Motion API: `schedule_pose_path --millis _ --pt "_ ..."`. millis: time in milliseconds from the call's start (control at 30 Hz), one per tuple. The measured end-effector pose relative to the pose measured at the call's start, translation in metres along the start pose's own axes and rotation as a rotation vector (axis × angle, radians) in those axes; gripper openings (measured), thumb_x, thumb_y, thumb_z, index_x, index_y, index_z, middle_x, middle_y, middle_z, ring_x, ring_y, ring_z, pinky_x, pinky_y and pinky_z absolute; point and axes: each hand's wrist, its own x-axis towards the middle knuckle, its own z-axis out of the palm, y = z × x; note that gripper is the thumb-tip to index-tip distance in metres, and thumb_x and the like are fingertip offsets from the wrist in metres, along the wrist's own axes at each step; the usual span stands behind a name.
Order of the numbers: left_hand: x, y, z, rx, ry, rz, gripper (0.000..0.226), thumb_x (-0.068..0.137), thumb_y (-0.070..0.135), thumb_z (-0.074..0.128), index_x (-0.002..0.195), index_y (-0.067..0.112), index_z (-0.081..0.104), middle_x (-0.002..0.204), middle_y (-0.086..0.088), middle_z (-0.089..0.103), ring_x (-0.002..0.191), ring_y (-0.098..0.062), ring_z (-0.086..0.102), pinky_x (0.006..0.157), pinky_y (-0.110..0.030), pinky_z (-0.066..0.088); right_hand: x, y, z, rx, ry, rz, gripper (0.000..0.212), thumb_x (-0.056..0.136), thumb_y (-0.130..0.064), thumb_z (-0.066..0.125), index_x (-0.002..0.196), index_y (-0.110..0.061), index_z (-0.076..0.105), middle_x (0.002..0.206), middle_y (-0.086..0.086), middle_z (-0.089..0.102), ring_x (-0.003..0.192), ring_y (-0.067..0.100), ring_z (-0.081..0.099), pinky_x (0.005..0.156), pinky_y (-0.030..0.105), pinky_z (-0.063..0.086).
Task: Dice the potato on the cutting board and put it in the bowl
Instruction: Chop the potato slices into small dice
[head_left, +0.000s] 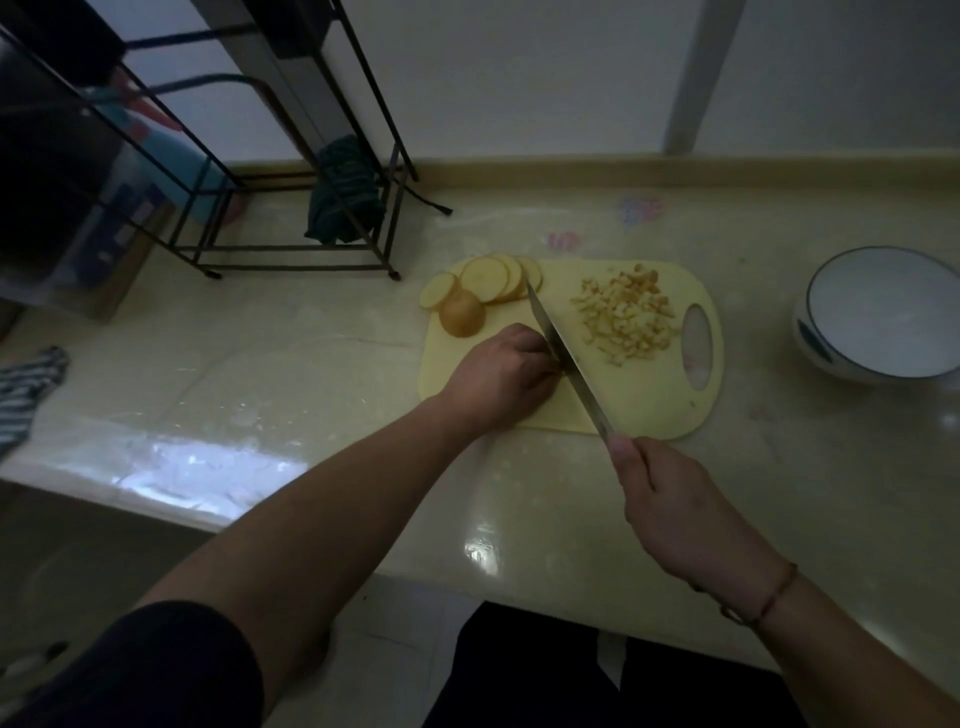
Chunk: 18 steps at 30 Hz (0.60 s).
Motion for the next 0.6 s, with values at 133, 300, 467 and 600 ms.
schedule_pose_path --millis 133,300,467,600 --pt "0.003 0.003 -0.002 -0.010 0.012 -0.007 0.011 0.081 0.012 0.072 0.087 0.006 0.080 0.085 -0.010 0.072 0.078 -0.031 0.066 0.065 -0.031 0.050 0.002 -0.002 0.000 -0.006 -0.027 0.012 0.047 0.101 -0.041 0.031 0.070 -0.013 0.051 0.064 0.002 0.056 0.063 0.011 0.053 0.055 0.021 0.034" --pt "0.003 0.003 -0.004 -0.037 0.011 -0.013 0.022 0.085 0.021 0.063 0.084 0.007 0.080 0.085 -0.009 0.072 0.077 -0.030 0.066 0.063 -0.031 0.049 0.018 -0.008 0.003 -0.042 -0.035 0.005 0.048 0.102 -0.042 0.028 0.069 -0.014 0.049 0.066 0.003 0.055 0.062 0.011 0.051 0.060 0.031 0.029" --pt "0.005 -0.001 -0.006 -0.013 -0.021 0.004 0.008 0.080 0.010 0.076 0.088 0.008 0.079 0.088 -0.009 0.071 0.078 -0.029 0.065 0.065 -0.028 0.049 0.022 -0.003 -0.002 0.038 -0.059 0.060 0.050 0.100 -0.049 0.026 0.072 -0.015 0.050 0.067 0.003 0.056 0.055 0.013 0.048 0.054 0.027 0.033" --pt "0.005 -0.001 -0.006 -0.017 -0.041 0.003 0.006 0.081 0.011 0.078 0.087 0.008 0.079 0.083 -0.009 0.068 0.078 -0.027 0.063 0.065 -0.031 0.050 0.023 0.005 -0.013 0.217 -0.069 0.179 0.054 0.094 -0.061 0.026 0.070 -0.018 0.047 0.059 0.006 0.051 0.040 0.019 0.042 0.044 0.027 0.036"
